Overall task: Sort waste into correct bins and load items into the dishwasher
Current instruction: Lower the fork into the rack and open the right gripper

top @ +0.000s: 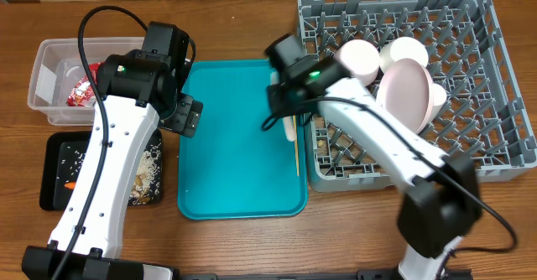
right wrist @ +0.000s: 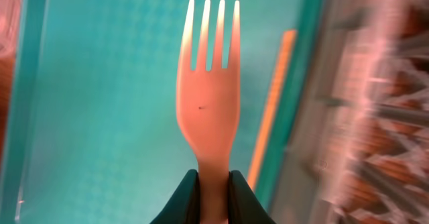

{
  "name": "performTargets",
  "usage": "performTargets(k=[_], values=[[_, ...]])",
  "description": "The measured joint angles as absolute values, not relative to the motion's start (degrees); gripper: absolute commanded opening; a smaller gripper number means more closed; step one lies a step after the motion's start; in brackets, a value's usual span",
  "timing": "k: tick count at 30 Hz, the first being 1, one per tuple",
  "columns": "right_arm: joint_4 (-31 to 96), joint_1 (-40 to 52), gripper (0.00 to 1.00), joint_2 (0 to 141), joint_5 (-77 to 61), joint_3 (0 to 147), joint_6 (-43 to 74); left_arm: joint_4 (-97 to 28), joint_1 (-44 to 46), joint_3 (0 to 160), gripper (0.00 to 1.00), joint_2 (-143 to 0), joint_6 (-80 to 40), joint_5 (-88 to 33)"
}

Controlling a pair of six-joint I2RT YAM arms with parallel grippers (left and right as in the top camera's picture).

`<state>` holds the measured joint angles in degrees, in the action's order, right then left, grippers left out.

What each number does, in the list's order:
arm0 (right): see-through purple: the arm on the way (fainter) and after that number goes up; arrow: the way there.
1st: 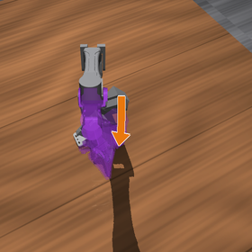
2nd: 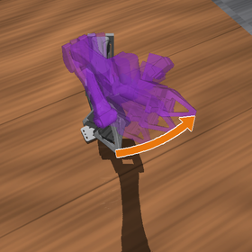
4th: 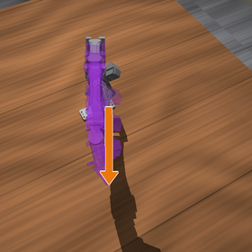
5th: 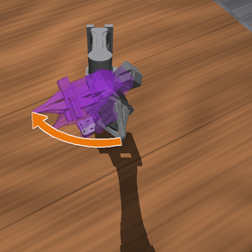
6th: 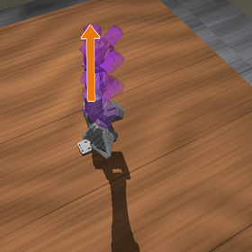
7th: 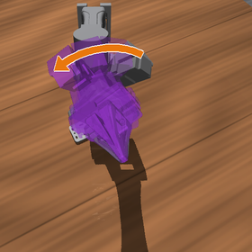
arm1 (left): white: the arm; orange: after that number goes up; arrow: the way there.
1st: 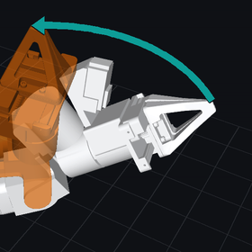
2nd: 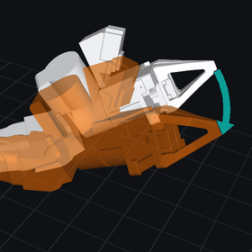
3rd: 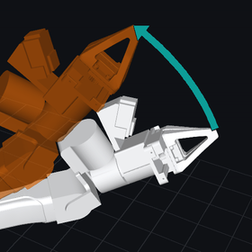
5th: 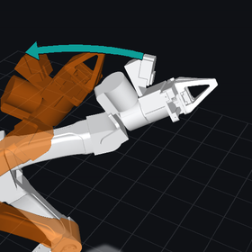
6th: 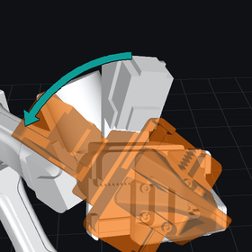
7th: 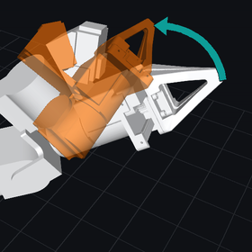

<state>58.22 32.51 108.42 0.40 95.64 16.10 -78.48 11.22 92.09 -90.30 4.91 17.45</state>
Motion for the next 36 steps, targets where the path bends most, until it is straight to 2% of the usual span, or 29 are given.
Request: performTargets(k=[10,15,31,36], values=[[65.32,21.32,0.04,103.35,0.43,96.12,11.88,-78.48,11.22,92.09,1.0,-90.3,4.89,17.45],[64.95,17.87,0.04,103.35,0.45,95.94,10.33,-78.5,11.22,92.09,1.0,-90.3,4.89,17.45],[57.14,14.61,0.04,103.35,0.43,84.4,8.97,-78.5,11.22,92.09,1.0,-90.3,4.91,17.65],[57.14,14.61,0.12,103.35,0.43,84.4,8.95,-78.48,11.22,92.09,1.0,-90.3,4.91,17.69]])
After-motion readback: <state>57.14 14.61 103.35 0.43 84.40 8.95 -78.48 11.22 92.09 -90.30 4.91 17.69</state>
